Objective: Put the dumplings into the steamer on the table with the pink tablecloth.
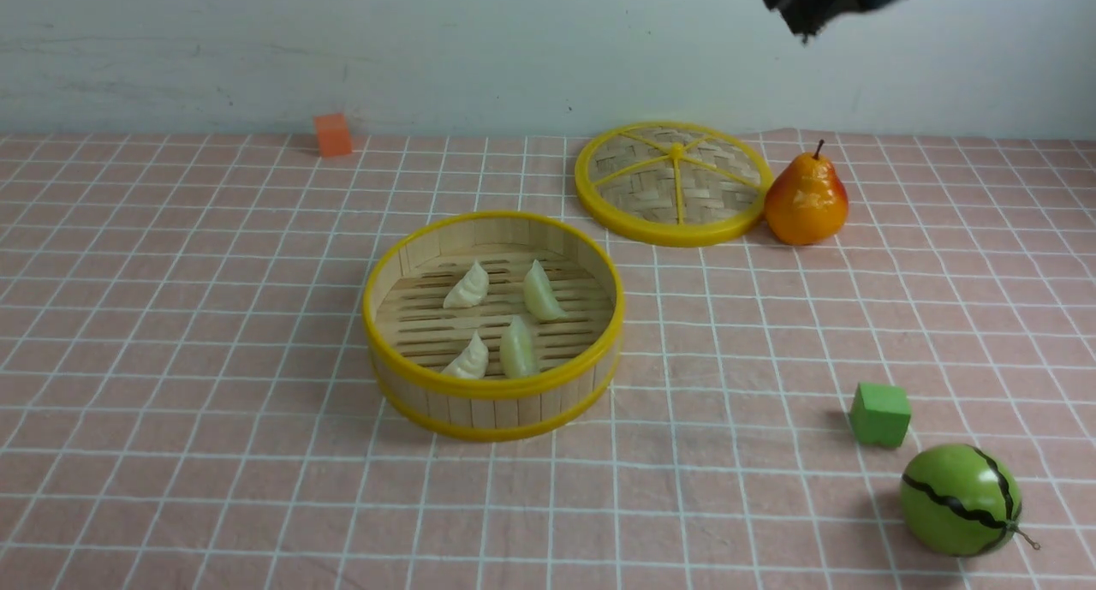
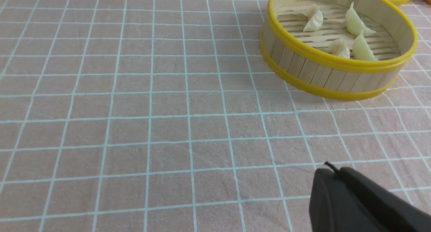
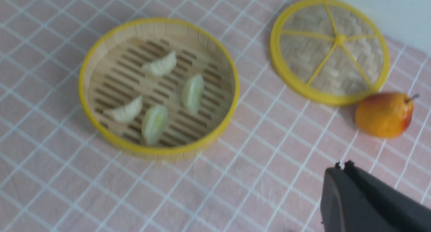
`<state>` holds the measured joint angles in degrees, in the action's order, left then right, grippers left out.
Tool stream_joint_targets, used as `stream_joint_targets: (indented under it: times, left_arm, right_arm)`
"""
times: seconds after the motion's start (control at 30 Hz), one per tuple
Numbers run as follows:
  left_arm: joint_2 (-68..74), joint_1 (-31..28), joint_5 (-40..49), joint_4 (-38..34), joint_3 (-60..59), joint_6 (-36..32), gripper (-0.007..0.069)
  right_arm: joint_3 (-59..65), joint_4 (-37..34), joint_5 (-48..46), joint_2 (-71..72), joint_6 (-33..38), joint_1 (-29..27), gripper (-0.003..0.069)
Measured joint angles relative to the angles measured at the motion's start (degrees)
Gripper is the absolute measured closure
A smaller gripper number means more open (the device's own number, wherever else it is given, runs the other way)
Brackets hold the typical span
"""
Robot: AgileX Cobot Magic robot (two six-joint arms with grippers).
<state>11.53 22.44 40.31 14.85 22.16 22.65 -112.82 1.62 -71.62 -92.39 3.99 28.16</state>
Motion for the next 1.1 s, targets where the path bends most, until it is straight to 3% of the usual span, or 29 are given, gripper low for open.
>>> stream_joint_targets:
  times: [0.17, 0.43, 0.67, 0.8, 1.1]
  left_arm:
    - [0.0, 0.0, 0.0, 0.0, 0.0, 0.0, 0.0608]
    - [0.0, 0.0, 0.0, 0.0, 0.0, 0.0, 0.0607]
    - [0.0, 0.0, 0.0, 0.0, 0.0, 0.0, 0.0603]
    - [0.0, 0.0, 0.0, 0.0, 0.0, 0.0, 0.0597]
    - [0.0, 0.0, 0.0, 0.0, 0.0, 0.0, 0.0588]
  right_arm:
    - [26.56, 1.99, 1.23, 16.56, -0.67, 0.0, 0.0679]
    - [61.02, -0.01, 25.36, 40.02, -1.08, 0.0, 0.0676]
    - [75.13, -7.3, 37.16, 46.93, -1.08, 0.0, 0.0671]
    - [80.26, -20.13, 40.91, 47.83, -1.22, 0.0, 0.0669]
    - [85.02, -23.05, 45.87, 49.77, -1.07, 0.0, 0.0662]
